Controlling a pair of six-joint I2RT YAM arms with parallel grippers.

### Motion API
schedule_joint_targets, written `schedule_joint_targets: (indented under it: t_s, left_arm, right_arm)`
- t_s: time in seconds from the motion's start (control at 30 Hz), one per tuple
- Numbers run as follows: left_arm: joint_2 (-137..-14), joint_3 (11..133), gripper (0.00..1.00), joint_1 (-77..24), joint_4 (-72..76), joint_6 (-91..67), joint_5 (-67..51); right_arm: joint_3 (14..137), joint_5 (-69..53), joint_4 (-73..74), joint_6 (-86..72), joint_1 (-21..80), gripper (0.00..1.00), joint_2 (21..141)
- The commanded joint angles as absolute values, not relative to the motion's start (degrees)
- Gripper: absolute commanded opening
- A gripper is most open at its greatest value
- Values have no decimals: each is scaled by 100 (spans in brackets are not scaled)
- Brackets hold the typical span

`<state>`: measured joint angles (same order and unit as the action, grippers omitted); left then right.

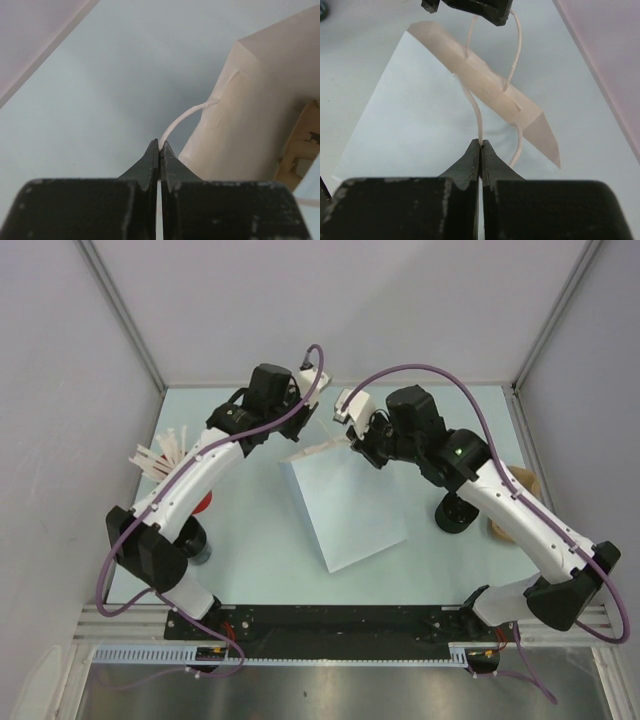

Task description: Pack the takeout coffee

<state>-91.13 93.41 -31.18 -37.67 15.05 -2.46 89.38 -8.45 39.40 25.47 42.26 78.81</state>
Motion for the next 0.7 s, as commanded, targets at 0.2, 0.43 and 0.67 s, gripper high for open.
schedule_joint_targets:
  t_s: [0.2, 0.43, 0.67]
  left_arm:
    - [-8693, 10079, 0, -3120, -3393, 1591, -334]
    - [-8201, 10108, 0, -3129, -3016, 1635, -588]
    - [-8077, 9563, 0, -3138, -3032, 1898, -975]
  right_arm:
    - [9948, -844, 3876, 2593, 4026, 0, 7594]
    - [10196, -1299, 4332, 2566, 3955, 0, 7410]
    - [8887, -1784, 4667, 2953, 4122, 0, 7023]
